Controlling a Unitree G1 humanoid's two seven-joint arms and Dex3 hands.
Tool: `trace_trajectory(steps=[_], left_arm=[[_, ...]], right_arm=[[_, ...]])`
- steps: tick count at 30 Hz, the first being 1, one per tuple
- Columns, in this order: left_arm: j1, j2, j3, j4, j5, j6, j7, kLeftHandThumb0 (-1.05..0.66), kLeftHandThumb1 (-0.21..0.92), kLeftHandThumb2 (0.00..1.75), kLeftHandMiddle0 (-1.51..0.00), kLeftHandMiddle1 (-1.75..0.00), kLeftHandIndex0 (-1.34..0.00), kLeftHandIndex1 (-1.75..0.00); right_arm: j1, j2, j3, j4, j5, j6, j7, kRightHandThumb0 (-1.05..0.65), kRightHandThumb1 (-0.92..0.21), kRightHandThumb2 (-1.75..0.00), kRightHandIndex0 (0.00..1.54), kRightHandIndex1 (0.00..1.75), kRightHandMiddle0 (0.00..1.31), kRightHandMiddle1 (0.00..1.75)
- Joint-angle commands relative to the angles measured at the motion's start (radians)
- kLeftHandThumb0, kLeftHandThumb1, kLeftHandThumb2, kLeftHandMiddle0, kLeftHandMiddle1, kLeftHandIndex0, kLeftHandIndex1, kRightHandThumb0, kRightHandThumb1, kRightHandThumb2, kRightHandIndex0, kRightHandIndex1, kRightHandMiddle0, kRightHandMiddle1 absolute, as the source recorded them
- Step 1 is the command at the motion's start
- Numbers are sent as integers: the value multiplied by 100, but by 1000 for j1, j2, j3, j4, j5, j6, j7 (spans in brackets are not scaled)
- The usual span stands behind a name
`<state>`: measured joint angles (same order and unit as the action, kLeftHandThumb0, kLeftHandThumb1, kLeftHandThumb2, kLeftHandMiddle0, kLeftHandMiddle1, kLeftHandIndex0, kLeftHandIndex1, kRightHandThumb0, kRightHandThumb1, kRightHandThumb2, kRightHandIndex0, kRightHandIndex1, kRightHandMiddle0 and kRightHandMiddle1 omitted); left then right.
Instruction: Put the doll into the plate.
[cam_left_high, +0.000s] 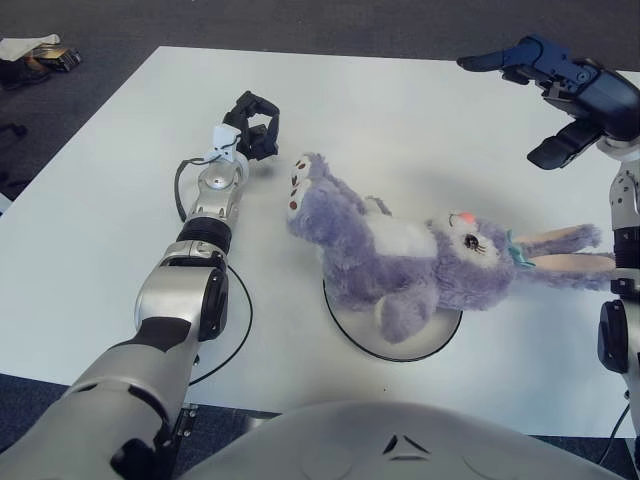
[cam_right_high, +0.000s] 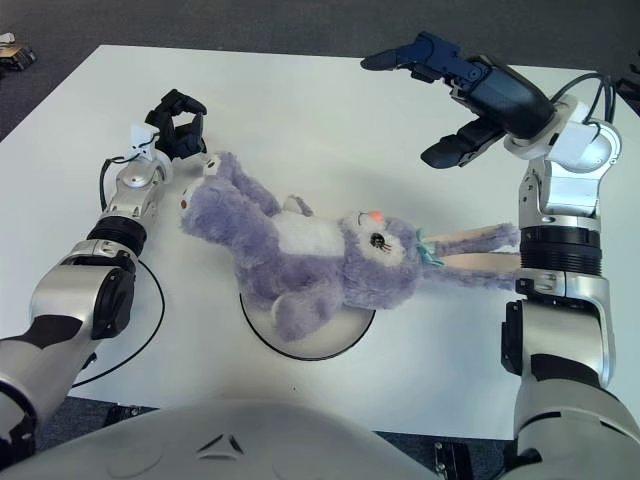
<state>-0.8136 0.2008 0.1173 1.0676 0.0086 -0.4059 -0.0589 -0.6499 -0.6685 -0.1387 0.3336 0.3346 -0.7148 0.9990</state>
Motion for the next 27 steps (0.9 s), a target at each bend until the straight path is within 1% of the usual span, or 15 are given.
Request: trace_trajectory(steps=[1, 4, 5, 6, 7, 8, 9, 11, 14, 17, 20, 24, 27], left_arm=[[12, 10, 5, -1, -3, 4, 7, -39, 63, 92, -93, -175, -38, -175], [12, 9, 7, -1, -5, 4, 6, -39, 63, 92, -93, -175, -38, -175], [13, 9, 8, -1, -5, 2, 5, -40, 62, 93, -94, -175, -38, -175], [14, 10, 8, -1, -5, -2, 4, -40, 62, 93, -94, -175, -38, -175], [14, 10, 8, 0, -6, -5, 3, -40, 62, 93, -94, -175, -38, -175], [15, 11, 9, 2, -6, -8, 3, -40, 62, 93, -95, -175, -38, -175], [15, 12, 9, 3, -6, -10, 3, -40, 62, 93, -95, -175, -38, -175], [16, 13, 9, 5, -5, -12, 4, -40, 62, 93, -95, -175, -38, -175], [17, 21, 10, 15, -2, -17, 6, -40, 62, 94, -95, -175, -39, -175], [18, 25, 11, 18, -3, -16, 6, -40, 61, 95, -95, -175, -39, -175], [17, 29, 14, 20, -5, -11, 3, -40, 60, 96, -95, -175, -39, -175], [18, 33, 23, 21, -15, 0, -4, -40, 60, 96, -94, -175, -39, -175], [18, 33, 34, 22, -23, 3, -6, -40, 60, 96, -94, -175, -39, -175]], right_arm=[[-3, -1, -4, 3, 15, -8, 5, -91, -92, -47, 21, 19, 0, 63], [-3, -1, -4, 3, 15, -8, 5, -91, -92, -47, 21, 18, 0, 63], [-20, -37, -35, 109, -125, 67, -194, -91, -92, -47, 21, 18, 0, 63], [-46, -61, -50, 186, -236, 131, -343, -77, -84, -56, 21, 21, 0, 70], [-65, -76, -59, 238, -313, 173, -445, -53, -68, -78, 18, 33, 0, 81], [-78, -82, -59, 263, -356, 200, -502, -34, -55, -96, 13, 45, 0, 88], [-83, -80, -54, 263, -364, 204, -509, -21, -46, -109, 8, 54, 0, 92], [-96, -79, -44, 279, -376, 208, -529, -10, -39, -119, 5, 62, 0, 95], [-103, -83, -37, 301, -407, 211, -577, -1, -35, -128, 2, 71, 0, 98], [-105, -88, -29, 317, -435, 211, -617, 3, -35, -131, 2, 75, 0, 100], [-117, -101, -21, 381, -461, 192, -660, 3, -35, -131, 2, 78, 0, 101], [-146, -120, 10, 459, -530, 177, -747, -17, -43, -117, 2, 83, 0, 102], [-158, -123, 23, 483, -549, 167, -773, -24, -46, -112, 2, 84, 0, 102]])
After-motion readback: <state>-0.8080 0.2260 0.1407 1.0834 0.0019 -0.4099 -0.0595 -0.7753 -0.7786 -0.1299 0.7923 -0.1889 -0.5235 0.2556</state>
